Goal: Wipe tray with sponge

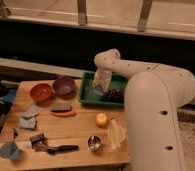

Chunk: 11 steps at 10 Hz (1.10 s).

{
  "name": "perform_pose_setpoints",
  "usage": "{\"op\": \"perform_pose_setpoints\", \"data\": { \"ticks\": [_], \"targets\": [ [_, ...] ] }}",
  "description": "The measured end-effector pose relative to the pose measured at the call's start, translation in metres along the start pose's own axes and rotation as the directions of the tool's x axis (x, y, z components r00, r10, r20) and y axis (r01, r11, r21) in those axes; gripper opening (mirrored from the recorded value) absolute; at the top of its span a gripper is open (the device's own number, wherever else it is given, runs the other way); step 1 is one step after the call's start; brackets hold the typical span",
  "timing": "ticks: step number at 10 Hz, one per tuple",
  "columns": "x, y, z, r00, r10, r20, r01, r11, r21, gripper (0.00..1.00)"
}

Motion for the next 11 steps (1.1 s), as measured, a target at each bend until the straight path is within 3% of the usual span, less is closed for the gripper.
{"op": "perform_pose_setpoints", "data": {
  "ticks": [2, 5, 8, 11],
  "targets": [
    [-0.005, -0.004, 0.011, 1.0, 0.002, -0.005, -0.002, 1.0, 0.011, 0.0],
    [-0.013, 0.008, 0.023, 0.993, -0.031, -0.114, 0.026, 0.998, -0.048, 0.0],
    [-0.005, 0.014, 0.025, 0.987, -0.105, -0.12, 0.094, 0.991, -0.091, 0.0],
    [0.016, 0.012, 0.027, 0.982, -0.111, -0.152, 0.093, 0.988, -0.121, 0.0]
  ]
}}
